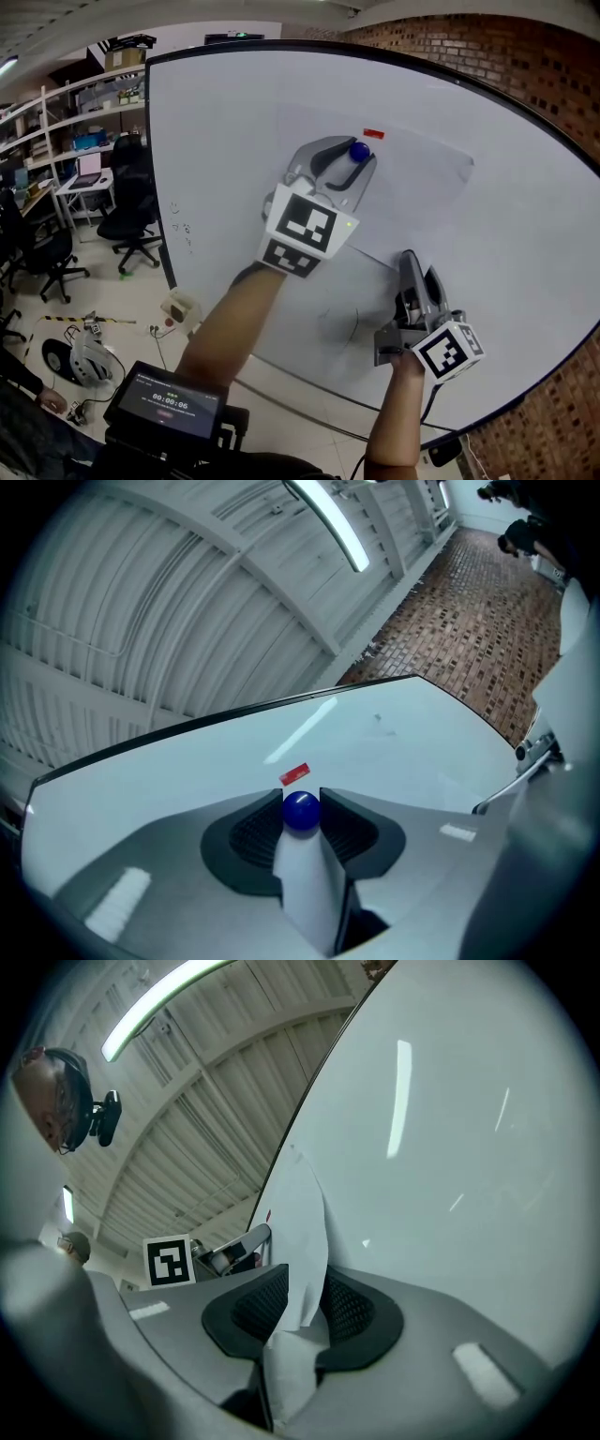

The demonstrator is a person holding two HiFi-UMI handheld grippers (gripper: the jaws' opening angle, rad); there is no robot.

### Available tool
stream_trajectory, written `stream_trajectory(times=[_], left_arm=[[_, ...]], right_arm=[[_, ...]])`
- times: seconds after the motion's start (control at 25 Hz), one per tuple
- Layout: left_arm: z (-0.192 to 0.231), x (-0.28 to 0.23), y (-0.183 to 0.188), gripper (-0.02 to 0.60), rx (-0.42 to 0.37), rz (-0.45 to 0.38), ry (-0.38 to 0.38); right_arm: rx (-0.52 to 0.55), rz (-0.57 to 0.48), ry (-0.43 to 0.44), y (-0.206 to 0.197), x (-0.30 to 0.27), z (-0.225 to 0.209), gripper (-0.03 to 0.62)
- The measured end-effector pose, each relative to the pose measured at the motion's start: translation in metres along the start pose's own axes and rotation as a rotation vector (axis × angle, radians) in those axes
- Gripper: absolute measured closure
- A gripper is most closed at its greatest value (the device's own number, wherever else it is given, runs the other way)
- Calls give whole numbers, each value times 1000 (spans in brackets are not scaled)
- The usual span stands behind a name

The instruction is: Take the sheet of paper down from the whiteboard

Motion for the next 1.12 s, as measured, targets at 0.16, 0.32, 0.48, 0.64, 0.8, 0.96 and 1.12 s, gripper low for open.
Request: stream_trajectory(times=[0.16, 0.32, 0.48, 0.64, 0.8, 0.96, 1.12], left_arm=[[0, 0, 0, 459, -1, 3, 7], [1, -1, -1, 460, 2, -2, 7], [3, -1, -2, 460, 7, 0, 8], [3, 0, -3, 460, 22, -9, 11], [3, 0, -4, 460, 28, -11, 12], [-3, 7, -5, 460, 47, -35, 9], [-10, 28, 7, 460, 62, -81, 23]], right_arm=[[-10, -20, -23, 2, -3, -5, 544], [-11, -35, -30, 1, -4, -8, 580], [-11, -39, -24, 2, -7, -7, 582], [-10, -49, -13, 4, -6, -5, 582], [-19, -70, -8, 8, -1, -3, 582], [-8, -94, 1, 13, 6, 1, 582], [3, -105, -10, 16, 15, 6, 582]])
Point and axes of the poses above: the fingertips, and each gripper's own axes: x backward along the fingers, z to its left, y out of its top, the point moved 1 cm from there along x, backward along the fingers, and after that the axes turned 14 degrees about -y, right-handed, at the moved point
